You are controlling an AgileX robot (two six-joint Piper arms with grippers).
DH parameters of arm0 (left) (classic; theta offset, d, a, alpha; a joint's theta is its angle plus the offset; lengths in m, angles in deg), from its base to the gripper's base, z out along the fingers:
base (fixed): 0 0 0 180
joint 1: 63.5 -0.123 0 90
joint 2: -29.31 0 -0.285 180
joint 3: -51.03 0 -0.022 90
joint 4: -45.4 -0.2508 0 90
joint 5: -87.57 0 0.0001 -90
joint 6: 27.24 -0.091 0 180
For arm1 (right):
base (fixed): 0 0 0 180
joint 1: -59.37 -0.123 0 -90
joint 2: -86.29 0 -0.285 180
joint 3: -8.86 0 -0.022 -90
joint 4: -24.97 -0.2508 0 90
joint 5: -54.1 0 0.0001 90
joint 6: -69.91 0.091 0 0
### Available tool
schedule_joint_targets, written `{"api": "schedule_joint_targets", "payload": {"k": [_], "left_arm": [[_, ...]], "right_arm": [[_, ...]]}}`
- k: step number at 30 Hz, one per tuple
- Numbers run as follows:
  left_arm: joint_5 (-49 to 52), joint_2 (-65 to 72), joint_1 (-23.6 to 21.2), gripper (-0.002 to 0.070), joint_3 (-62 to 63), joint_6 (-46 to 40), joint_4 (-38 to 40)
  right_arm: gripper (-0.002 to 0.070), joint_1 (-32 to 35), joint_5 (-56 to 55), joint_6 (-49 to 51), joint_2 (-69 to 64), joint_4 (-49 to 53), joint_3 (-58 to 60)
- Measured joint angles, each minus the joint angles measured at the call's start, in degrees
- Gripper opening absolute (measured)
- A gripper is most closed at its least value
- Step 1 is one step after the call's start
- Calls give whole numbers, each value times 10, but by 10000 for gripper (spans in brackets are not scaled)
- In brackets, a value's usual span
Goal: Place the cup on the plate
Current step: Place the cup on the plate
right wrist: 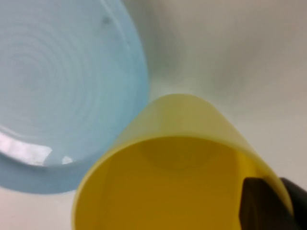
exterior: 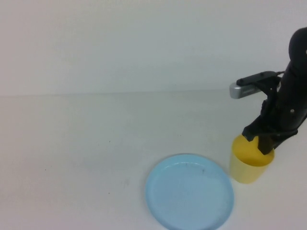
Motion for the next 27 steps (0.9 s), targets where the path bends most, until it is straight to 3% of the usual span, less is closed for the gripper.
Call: {"api": "schedule_joint_targets", "payload": {"k": [5, 12, 27], "left_arm": [[-4, -73, 0, 0, -55, 81, -62], [-26, -128, 0, 0, -120, 91, -104], [-47, -147, 0, 0, -125, 92, -109]], "right_arm": [[29, -73, 25, 1, 13, 3, -56], [29, -189, -11, 11, -1, 2, -72], [29, -204, -25, 43, -88, 59, -72]]}}
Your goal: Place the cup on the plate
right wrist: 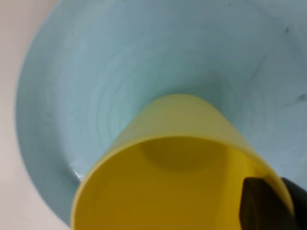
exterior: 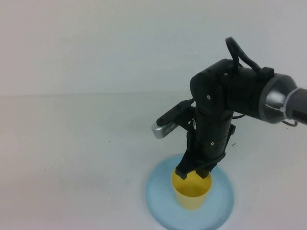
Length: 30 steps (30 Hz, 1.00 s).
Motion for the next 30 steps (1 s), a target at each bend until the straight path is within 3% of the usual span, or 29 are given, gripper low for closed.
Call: {"api": "schedule_joint_targets", "payload": {"k": [7, 14, 17, 24, 30], "left_arm": [[-2, 2, 0, 0, 0, 2, 0], [-4, 0, 0, 0, 0, 3, 0], [-4, 0, 0, 0, 0, 3, 0], [-19, 0, -35, 0, 0, 16, -15], [-56, 0, -100, 0, -1, 16, -15]], "right_arm": [[45, 0, -1, 7, -6, 0, -1], [288, 0, 7, 18, -6, 3, -5], [344, 0, 14, 24, -6, 6, -5], [365, 0, 45, 44, 9, 43, -31], [367, 0, 59, 55, 77, 50, -46]]}}
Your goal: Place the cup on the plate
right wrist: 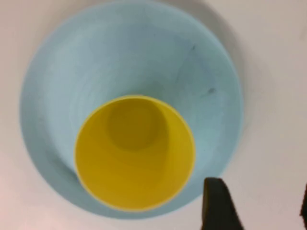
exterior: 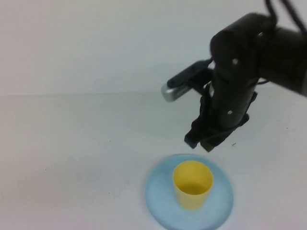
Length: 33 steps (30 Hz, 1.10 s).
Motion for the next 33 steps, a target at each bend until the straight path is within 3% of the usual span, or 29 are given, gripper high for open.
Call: {"api": "schedule_joint_targets", "payload": {"k": [8, 14, 17, 22, 26, 29, 33], "left_arm": [[-73, 0, -100, 3, 0, 4, 2], [-138, 0, -185, 0, 0, 74, 2], [-175, 0, -197, 0, 0, 101, 2], [-187, 1, -197, 0, 0, 111, 0], [-187, 2, -197, 0, 0, 111, -1], [-179, 2, -197, 0, 0, 72, 38], [-148, 2, -197, 0, 0, -156, 234]], "right_arm": [[353, 0, 1, 9, 121, -4, 16], [289, -10, -100, 9, 234, -40, 103], [225, -37, -185, 9, 286, -46, 185], [55, -99, -353, -7, 374, -49, 348], [12, -126, -471, -9, 444, -49, 462], [4, -133, -522, -9, 495, -49, 532], [1, -133, -539, -10, 560, -49, 587]]}}
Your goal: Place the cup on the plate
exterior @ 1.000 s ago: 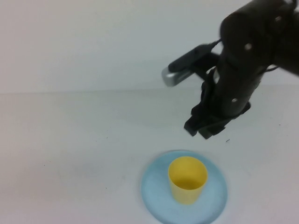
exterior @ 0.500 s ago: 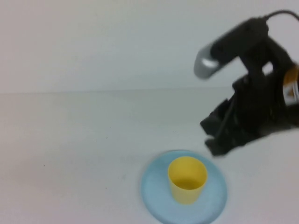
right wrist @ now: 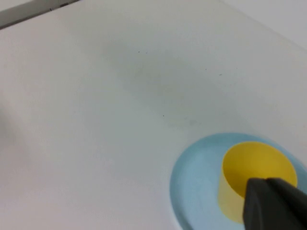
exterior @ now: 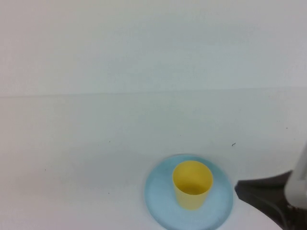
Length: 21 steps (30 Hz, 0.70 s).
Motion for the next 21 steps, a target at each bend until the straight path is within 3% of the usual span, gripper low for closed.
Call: {"api": "schedule_joint_targets", "payload": {"k": [3, 9, 14, 21], "left_arm": [[10, 0, 0, 0, -10, -69, 61], [-87, -51, 0, 0, -123, 38, 15], [-105, -65, -3, 0, -192, 40, 48], [-104, -65, -17, 0, -232, -59, 150]], "right_arm": [[1, -1, 11, 0, 32, -2, 25], [1, -1, 86, 0, 53, 45, 36], [1, -1, 147, -4, 52, 100, 36], [1, -2, 225, -5, 58, 196, 36]]}}
